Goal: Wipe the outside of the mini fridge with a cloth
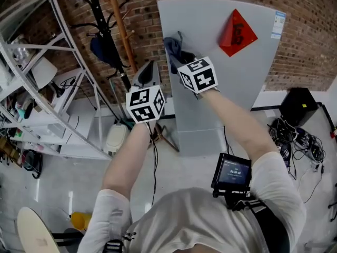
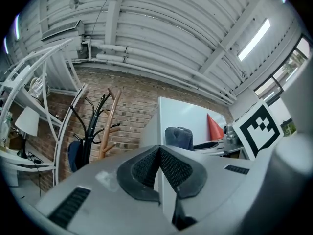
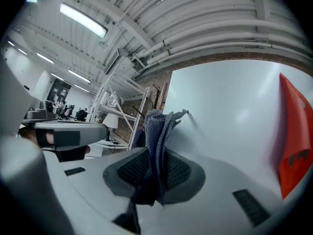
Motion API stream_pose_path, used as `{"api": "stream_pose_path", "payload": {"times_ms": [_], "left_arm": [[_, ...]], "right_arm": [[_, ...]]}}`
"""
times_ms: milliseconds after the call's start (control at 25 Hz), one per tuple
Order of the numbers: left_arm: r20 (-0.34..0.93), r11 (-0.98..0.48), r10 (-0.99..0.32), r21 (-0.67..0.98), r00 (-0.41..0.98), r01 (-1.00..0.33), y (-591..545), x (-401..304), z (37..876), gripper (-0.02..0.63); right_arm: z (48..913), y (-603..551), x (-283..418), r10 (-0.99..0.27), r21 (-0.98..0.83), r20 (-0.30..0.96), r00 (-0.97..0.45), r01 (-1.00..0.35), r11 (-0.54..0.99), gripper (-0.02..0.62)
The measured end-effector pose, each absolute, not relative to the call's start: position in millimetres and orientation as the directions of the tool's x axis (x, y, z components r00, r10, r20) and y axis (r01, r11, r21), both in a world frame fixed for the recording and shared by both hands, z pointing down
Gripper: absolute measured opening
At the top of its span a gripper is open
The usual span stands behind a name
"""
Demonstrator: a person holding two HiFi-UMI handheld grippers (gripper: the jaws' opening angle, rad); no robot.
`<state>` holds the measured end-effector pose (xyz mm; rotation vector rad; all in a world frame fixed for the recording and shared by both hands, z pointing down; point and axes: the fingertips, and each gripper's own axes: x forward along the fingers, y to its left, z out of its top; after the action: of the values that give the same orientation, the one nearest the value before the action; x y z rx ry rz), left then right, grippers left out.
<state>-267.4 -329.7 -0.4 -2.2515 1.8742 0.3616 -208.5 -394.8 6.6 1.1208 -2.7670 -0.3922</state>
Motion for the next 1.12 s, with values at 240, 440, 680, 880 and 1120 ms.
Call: {"api": "stream_pose_path", "payload": {"times_ms": [240,440,680,880,1120], "left_arm": [[-0.292,-0.205,-0.937,0.013,0.192,-0.979,-333,-277,6,0.001],[-0.292,-0.251,-0.927,0.011,0.237,-0.968,-340,-259,8,0.000],[-0.287,-0.298,-0.915,0.011,0.283,-0.954,-351,-219,9,0.000],[-0.285,-0.328,-0.907,0.012,0.311,-0.945,-359,-180,10,0.000],[-0.272,-0.368,-0.896,0.011,0.351,-0.930,-370,-127,11,0.000]], "right_arm": [[11,-402,-216,-0.727,0.292,0.020,-0.687,-0.691,0.661,0.080],[15,-403,-197,-0.752,0.298,0.026,-0.659,-0.713,0.635,0.080],[19,-412,-146,-0.788,0.300,0.032,-0.615,-0.746,0.595,0.080],[16,-411,-107,-0.792,0.304,0.020,-0.611,-0.750,0.587,0.080],[8,-405,-56,-0.794,0.318,-0.005,-0.608,-0.753,0.576,0.080]]}}
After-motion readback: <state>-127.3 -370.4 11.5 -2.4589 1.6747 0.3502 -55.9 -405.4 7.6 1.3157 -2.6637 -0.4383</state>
